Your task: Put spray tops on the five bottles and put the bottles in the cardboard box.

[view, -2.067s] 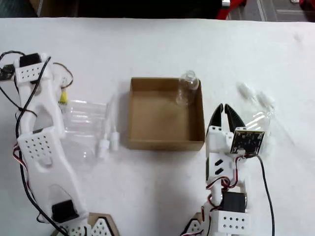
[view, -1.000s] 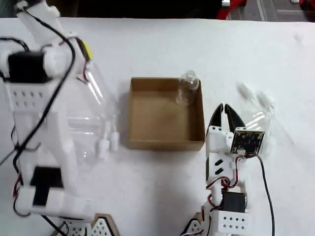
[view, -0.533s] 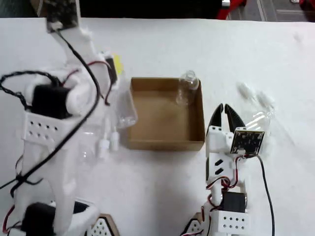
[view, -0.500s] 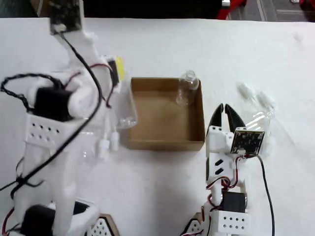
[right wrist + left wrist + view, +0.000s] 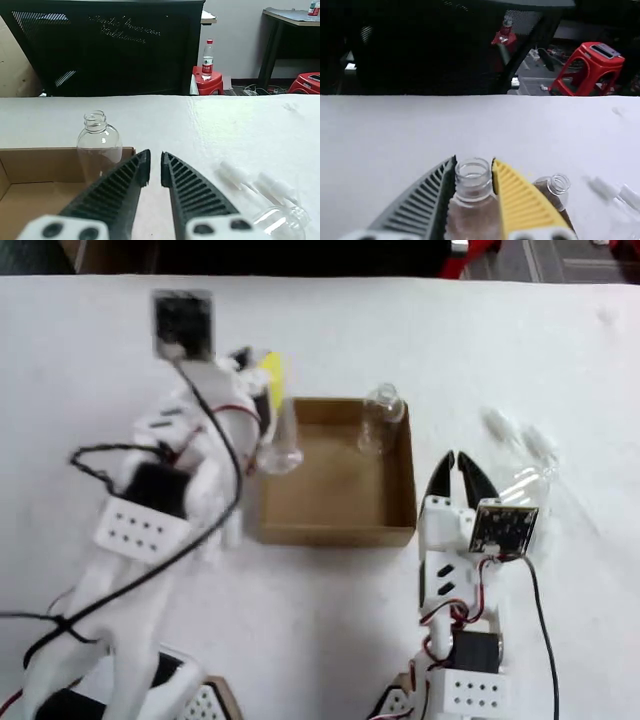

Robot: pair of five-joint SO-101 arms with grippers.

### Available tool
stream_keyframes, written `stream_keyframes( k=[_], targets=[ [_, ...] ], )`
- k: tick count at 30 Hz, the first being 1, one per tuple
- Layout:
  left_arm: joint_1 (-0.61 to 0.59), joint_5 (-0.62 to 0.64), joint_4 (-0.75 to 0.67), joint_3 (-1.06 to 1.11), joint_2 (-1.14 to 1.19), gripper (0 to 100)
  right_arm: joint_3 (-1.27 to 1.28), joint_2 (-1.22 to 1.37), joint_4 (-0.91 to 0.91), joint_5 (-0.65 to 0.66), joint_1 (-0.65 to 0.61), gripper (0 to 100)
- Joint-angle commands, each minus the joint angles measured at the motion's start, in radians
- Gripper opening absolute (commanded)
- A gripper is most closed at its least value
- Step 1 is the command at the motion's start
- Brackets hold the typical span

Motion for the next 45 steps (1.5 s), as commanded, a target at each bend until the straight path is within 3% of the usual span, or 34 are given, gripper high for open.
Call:
stream_keyframes(
  k=[1,4,7,16,21,24,28,34,45],
  targets=[
    [0.099,-0.126,-0.374,0.172,-0.036,2,0.003,0.007,0.004,0.012,-0.001,2.9],
    [0.157,-0.281,-0.644,0.319,-0.035,2,0.003,0.007,0.002,0.012,0.001,2.9],
    [0.174,-0.341,-0.855,0.400,-0.002,2,0.003,0.007,0.001,0.012,0.001,2.9],
    [0.162,-0.339,-0.968,0.199,0.469,2,0.003,0.007,-0.001,0.012,0.004,2.9],
    [0.171,-0.339,-1.286,0.285,0.565,2,0.003,0.007,-0.001,0.012,0.004,2.9],
    [0.171,-0.339,-1.401,0.319,0.615,2,0.003,0.007,-0.002,0.012,0.004,2.9],
    [0.176,-0.336,-1.413,0.307,0.671,2,0.003,0.007,-0.002,0.012,0.004,2.9],
    [0.171,-0.207,-1.409,0.245,0.742,2,0.003,0.007,-0.002,0.012,0.004,2.9],
    [0.177,-0.207,-1.407,0.209,0.768,2,0.003,0.007,-0.004,0.012,0.004,2.9]
  ],
)
